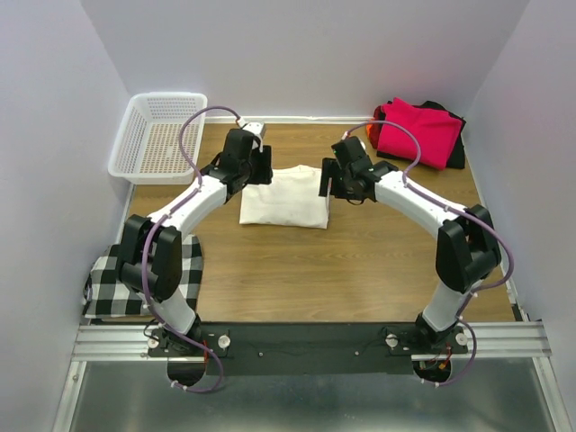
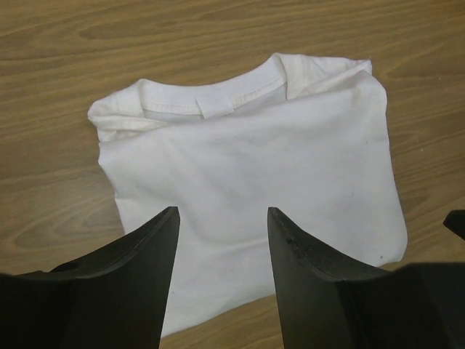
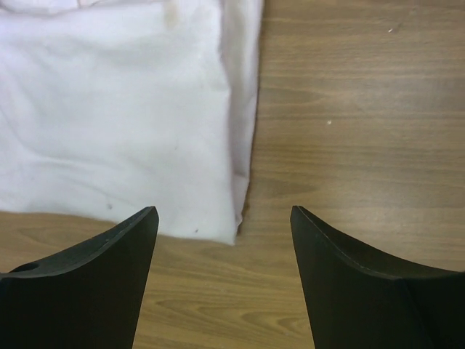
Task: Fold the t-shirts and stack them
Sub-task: Fold the long partially folded tshirt into a neat square, then put the neatly folded tshirt into the corner of the board with the right arm
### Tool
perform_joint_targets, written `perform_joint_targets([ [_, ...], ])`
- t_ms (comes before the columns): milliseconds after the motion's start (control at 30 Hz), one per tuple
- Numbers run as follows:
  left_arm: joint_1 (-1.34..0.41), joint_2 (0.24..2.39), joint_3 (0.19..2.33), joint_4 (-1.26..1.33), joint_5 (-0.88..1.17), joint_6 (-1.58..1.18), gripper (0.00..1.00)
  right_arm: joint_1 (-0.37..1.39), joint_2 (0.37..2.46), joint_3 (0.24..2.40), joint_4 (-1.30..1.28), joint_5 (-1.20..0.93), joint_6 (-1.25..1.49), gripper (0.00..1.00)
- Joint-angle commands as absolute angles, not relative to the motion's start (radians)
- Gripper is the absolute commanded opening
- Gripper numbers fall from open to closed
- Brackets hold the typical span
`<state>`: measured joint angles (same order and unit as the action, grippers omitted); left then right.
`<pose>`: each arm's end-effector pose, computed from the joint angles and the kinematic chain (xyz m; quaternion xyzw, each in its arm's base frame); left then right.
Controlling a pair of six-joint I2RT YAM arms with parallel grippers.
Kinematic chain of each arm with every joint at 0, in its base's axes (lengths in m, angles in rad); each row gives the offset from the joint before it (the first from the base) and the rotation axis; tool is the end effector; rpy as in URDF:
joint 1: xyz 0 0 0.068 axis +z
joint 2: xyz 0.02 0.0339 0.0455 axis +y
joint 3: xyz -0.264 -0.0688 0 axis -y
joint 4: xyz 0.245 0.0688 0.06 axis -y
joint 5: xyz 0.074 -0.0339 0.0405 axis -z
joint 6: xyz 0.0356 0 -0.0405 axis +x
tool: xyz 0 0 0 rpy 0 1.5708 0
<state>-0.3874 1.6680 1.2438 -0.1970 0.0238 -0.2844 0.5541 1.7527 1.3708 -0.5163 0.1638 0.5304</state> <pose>0.3540 -0.1454 0.2663 0.0512 0.8879 -0.1607 0.4281 0.3308 0.1979 0.2522 0.0158 0.9411 0.1036 0.3216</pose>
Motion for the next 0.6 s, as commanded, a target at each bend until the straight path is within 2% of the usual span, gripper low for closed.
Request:
perform_joint_targets([
  [0, -0.333, 1.620, 1.267, -0.193, 0.095, -0.271, 0.61, 0.453, 1.795, 1.327, -0.373, 0.066, 0.517, 0.86],
  [367, -0.223, 1.586, 1.236, -0.198, 0.190, -0.262, 0.61, 0.350, 1.923, 1.296, -0.158, -0.253, 0.500, 0.86],
  [567, -0.180, 1.578, 1.218, -0.196, 0.229, -0.255, 0.61, 0.333, 1.977, 1.240, -0.064, -0.334, 0.528, 0.86],
])
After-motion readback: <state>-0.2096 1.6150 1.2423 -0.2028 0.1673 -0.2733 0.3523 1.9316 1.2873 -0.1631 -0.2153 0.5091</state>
